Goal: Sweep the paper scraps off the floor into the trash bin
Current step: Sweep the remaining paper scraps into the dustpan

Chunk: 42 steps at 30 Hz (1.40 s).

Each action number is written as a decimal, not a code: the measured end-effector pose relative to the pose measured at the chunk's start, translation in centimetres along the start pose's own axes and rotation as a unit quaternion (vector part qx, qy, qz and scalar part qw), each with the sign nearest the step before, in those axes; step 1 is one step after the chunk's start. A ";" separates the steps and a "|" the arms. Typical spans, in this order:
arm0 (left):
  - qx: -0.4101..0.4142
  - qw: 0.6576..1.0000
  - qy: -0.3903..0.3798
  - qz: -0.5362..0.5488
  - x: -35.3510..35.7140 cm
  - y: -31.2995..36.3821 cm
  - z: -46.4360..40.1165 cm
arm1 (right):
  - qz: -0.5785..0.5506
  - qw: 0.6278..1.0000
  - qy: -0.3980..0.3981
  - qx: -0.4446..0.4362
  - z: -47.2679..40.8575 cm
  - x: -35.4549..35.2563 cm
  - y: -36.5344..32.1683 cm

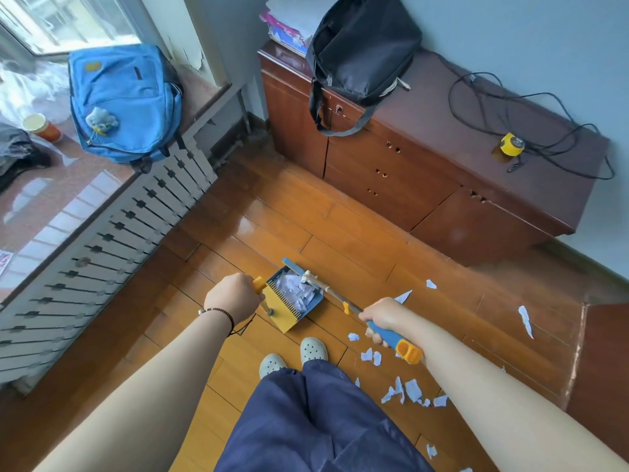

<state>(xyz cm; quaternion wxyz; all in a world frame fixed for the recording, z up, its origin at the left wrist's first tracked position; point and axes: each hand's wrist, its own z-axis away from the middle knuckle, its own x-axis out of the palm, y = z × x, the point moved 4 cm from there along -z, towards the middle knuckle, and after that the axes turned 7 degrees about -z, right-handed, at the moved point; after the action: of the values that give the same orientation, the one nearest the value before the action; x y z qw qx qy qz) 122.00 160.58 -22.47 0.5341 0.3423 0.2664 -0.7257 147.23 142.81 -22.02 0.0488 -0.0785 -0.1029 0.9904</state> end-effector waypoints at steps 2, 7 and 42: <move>-0.004 1.000 0.005 0.009 0.3 -0.7 0.3 | 0.015 1.000 0.010 -0.010 0.3 -0.3 -0.4; -0.004 1.000 0.016 0.017 1.0 -2.3 1.2 | 0.019 0.999 0.033 -0.023 0.3 -2.1 -1.6; -0.054 0.995 0.030 0.074 2.4 -4.0 5.1 | -0.095 0.992 -0.058 -0.056 0.7 2.4 -0.2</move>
<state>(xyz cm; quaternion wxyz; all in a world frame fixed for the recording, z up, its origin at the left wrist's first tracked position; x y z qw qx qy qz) 116.63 156.44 -21.08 0.5957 0.3538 0.2949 -0.6580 144.75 143.16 -21.65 0.1316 -0.0134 -0.1682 0.9768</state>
